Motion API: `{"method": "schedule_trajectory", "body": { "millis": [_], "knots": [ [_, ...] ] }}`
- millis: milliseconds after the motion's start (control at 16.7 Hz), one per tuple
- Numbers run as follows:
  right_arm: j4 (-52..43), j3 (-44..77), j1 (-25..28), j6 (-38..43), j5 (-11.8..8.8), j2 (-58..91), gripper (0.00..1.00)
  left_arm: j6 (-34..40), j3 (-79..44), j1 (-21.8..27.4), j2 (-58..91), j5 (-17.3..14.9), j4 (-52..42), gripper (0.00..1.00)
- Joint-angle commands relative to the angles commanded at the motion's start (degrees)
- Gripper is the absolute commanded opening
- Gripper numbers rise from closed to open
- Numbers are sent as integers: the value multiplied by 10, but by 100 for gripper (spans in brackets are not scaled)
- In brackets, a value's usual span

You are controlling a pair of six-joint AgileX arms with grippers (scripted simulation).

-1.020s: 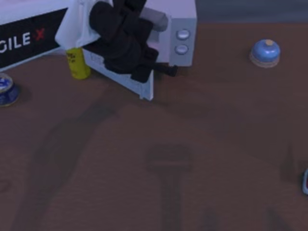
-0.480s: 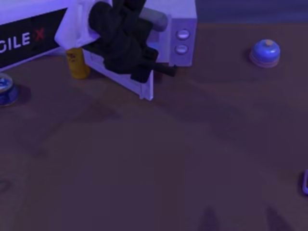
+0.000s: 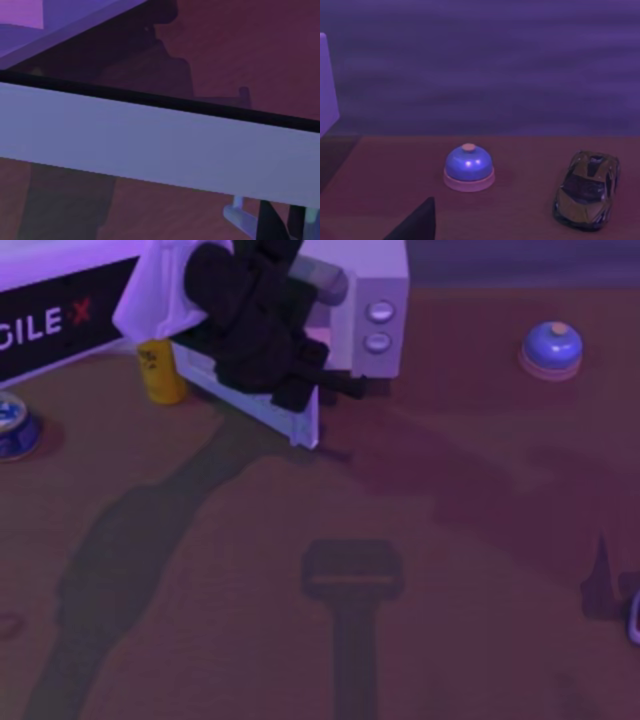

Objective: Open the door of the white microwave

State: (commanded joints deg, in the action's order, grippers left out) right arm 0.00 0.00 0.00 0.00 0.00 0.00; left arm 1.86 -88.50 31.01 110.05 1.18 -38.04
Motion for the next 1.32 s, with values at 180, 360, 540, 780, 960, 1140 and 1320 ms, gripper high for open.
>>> {"method": "schedule_trajectory", "body": {
  "millis": [180, 360, 540, 780, 960, 1140, 1320],
  "knots": [
    [0, 0, 0, 0, 0, 0, 100, 0, 3, 2, 1, -5, 0, 0],
    [0, 0, 0, 0, 0, 0, 100, -30, 22, -8, -15, -20, 5, 0],
    [0, 0, 0, 0, 0, 0, 100, -70, 46, -21, -35, -40, 10, 0],
    [0, 0, 0, 0, 0, 0, 100, -82, 55, -26, -41, -48, 11, 0],
    [0, 0, 0, 0, 0, 0, 100, -82, 55, -26, -41, -48, 11, 0],
    [0, 0, 0, 0, 0, 0, 100, -82, 55, -26, -41, -48, 11, 0],
    [0, 0, 0, 0, 0, 0, 100, -82, 55, -26, -41, -48, 11, 0]
  ]
}}
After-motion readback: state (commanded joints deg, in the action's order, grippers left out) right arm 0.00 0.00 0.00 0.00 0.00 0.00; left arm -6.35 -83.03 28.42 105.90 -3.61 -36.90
